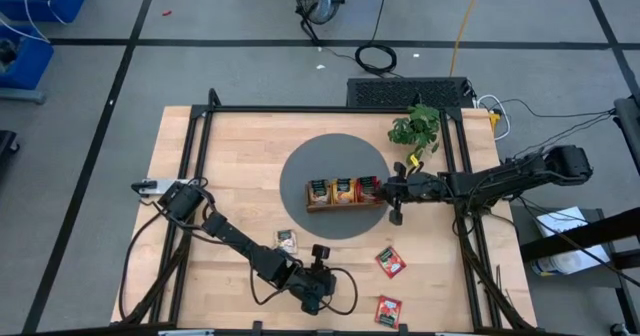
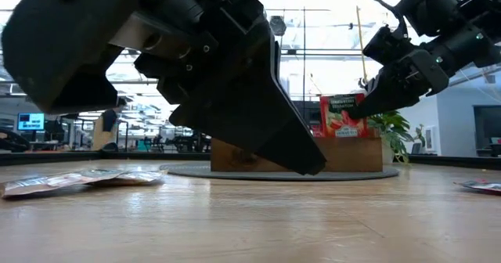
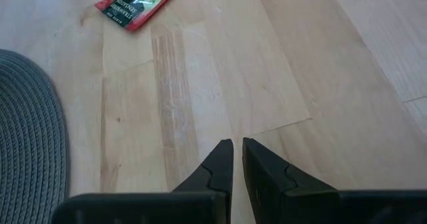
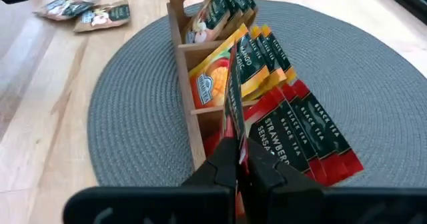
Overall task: Pick & Place Tea
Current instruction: Put the top left red tea bag into the right slot of the wooden organizer
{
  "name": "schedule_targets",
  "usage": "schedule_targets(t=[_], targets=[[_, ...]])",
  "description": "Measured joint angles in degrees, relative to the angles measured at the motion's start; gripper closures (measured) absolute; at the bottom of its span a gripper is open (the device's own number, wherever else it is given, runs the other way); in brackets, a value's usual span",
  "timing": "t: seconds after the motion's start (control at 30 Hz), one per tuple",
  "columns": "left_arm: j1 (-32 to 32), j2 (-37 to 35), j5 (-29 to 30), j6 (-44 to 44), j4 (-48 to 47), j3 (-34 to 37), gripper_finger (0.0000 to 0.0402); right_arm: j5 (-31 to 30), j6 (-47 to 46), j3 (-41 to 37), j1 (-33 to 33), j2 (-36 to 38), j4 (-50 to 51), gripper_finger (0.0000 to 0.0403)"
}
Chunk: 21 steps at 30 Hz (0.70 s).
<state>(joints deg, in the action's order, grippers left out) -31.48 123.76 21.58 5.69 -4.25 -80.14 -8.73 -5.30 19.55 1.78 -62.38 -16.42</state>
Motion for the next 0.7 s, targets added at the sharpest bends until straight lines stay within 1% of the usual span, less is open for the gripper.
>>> schedule_targets(t=[0.33, 0.57, 0.7], targets=[[0.02, -0.07, 1.02, 0.39, -0.2, 0.0, 0.036, -0.28, -0.5, 0.0, 0.0, -0.01, 0.49, 0.0398], [0.02, -0.07, 1.01, 0.39, -0.24, -0.02, 0.036, -6.01, -1.56, 0.0, 0.04, 0.0, 0.53, 0.0352], [0.02, -0.07, 1.02, 0.39, -0.26, -0.02, 0.036, -6.35, -2.14, 0.0, 0.04, -0.01, 0.7, 0.0325]])
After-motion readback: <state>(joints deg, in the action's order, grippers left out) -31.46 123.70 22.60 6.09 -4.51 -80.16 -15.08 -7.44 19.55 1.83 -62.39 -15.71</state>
